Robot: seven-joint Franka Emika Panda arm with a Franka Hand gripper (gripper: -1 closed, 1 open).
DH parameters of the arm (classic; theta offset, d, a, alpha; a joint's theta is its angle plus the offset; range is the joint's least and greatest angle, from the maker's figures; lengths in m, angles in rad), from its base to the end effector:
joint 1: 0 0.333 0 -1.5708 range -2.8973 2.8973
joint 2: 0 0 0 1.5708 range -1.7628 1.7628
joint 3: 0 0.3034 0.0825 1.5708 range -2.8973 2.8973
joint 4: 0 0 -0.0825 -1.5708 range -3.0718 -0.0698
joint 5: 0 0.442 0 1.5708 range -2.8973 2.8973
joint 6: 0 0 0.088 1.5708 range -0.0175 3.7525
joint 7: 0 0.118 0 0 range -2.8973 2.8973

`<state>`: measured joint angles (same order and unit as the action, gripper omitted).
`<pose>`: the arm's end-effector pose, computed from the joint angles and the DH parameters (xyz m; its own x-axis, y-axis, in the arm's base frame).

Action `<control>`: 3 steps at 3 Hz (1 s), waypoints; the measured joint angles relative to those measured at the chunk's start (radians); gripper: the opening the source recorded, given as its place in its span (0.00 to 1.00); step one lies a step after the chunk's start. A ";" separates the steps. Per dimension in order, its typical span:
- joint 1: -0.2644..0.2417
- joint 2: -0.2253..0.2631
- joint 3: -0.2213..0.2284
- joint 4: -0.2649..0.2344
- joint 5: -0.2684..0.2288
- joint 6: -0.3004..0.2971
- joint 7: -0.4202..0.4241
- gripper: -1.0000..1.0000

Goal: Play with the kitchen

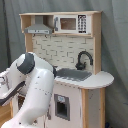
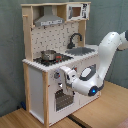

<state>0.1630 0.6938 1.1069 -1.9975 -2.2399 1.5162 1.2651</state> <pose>0.3394 0.5783 0.2770 0.0366 0.8007 0.5979 0.0428 -0.5990 0.7996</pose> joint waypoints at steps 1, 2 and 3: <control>0.001 0.000 0.013 0.046 0.016 0.008 0.001 1.00; 0.000 0.000 0.014 0.047 0.016 0.008 0.001 0.00; 0.000 0.001 0.013 0.049 0.014 0.007 -0.104 0.00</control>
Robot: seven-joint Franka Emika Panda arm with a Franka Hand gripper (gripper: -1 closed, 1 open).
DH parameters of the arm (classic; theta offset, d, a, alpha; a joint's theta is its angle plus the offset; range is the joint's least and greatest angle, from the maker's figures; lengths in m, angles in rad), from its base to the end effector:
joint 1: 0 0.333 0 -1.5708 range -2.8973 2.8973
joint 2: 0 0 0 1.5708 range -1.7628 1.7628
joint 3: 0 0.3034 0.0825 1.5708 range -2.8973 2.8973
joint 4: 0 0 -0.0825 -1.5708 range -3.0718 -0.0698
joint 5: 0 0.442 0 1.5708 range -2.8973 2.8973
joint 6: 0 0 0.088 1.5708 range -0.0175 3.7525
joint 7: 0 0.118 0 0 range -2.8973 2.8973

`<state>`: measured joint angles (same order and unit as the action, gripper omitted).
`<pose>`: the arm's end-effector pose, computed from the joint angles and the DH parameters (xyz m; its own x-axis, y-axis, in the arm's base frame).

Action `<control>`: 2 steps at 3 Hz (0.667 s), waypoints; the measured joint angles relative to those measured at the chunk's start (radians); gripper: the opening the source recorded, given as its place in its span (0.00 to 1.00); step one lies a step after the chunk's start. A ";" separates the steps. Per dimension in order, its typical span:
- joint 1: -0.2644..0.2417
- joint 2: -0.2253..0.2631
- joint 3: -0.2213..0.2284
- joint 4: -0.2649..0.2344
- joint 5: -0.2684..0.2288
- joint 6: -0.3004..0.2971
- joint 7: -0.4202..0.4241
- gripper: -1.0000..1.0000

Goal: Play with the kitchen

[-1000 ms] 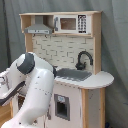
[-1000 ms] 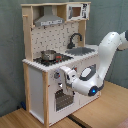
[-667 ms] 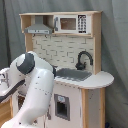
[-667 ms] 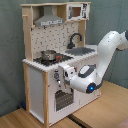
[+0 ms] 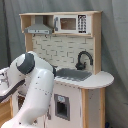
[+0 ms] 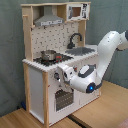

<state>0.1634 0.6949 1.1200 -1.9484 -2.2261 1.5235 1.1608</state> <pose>0.3499 0.5876 0.2987 0.0495 0.8344 0.5489 0.0378 -0.5508 0.8338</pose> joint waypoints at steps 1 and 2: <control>0.000 0.000 0.000 0.000 -0.002 -0.001 -0.124 0.00; 0.000 0.000 0.000 0.000 -0.003 -0.001 -0.244 0.00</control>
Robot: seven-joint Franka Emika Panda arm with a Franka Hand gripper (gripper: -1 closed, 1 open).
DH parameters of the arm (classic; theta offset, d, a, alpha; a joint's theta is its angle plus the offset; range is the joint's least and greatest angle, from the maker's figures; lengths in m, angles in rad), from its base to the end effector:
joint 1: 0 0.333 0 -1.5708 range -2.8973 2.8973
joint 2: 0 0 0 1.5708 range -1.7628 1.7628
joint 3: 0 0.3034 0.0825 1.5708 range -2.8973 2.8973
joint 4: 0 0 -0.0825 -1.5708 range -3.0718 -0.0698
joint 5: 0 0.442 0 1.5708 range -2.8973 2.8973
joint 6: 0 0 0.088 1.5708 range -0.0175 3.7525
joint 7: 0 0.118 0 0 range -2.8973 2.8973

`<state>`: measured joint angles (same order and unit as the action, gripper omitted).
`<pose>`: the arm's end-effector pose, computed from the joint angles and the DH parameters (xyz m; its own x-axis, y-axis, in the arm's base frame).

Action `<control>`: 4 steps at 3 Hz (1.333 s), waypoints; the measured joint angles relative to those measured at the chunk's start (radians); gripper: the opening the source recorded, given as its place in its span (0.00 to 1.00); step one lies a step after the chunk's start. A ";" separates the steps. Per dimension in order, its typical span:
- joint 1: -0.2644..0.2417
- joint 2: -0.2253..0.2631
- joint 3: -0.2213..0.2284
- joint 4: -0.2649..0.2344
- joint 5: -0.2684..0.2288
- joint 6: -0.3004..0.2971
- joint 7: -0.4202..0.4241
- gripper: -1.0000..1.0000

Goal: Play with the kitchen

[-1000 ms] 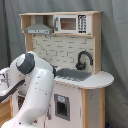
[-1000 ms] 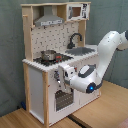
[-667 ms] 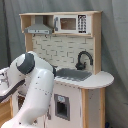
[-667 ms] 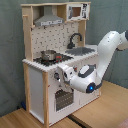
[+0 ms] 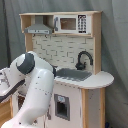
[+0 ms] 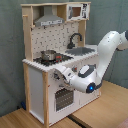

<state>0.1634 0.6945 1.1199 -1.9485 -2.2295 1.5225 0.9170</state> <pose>0.3500 0.5877 0.2992 0.0367 0.9427 0.3316 0.0454 -0.3331 0.9418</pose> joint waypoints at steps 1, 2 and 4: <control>0.000 0.000 0.000 0.001 0.000 0.000 -0.121 0.00; 0.000 0.000 0.000 0.001 0.000 0.000 -0.242 0.00; 0.001 0.000 0.001 0.003 0.000 0.000 -0.485 0.00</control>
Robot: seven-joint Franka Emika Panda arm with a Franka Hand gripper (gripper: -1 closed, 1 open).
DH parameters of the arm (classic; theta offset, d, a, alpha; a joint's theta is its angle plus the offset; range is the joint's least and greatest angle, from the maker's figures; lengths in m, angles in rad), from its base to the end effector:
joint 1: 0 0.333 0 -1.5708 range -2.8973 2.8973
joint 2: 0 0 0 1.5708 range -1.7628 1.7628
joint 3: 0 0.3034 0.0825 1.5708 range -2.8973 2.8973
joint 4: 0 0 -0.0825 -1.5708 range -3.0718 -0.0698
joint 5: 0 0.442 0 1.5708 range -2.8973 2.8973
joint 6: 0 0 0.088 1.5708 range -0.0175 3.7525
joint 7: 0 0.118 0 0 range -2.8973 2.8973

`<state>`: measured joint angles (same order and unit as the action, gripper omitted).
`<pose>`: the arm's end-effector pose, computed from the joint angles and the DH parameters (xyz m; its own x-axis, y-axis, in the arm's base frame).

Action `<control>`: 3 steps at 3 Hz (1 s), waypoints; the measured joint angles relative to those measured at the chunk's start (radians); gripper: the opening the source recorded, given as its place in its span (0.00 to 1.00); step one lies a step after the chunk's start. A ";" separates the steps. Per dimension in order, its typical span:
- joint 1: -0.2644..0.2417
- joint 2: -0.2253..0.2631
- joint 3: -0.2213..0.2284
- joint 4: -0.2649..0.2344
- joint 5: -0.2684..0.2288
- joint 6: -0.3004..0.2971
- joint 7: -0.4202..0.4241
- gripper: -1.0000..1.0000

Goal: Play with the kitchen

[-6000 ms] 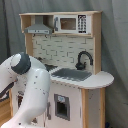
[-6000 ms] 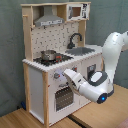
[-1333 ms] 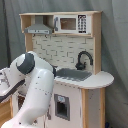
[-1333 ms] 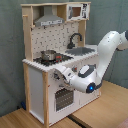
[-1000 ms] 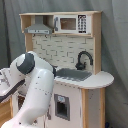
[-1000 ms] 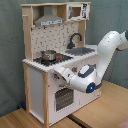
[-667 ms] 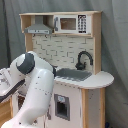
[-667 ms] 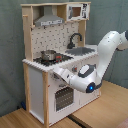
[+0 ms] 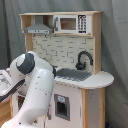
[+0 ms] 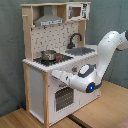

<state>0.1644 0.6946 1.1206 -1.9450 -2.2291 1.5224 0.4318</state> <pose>0.3504 0.5886 0.3008 0.0122 0.9897 -0.1429 0.0568 0.1420 0.9882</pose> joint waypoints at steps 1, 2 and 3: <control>0.001 0.000 0.000 0.001 0.000 0.000 -0.112 0.00; 0.001 0.001 0.000 0.002 0.000 0.000 -0.219 0.00; 0.002 0.001 0.000 0.003 0.000 0.000 -0.349 0.00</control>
<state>0.1664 0.6955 1.1205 -1.9417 -2.2292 1.5225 0.0829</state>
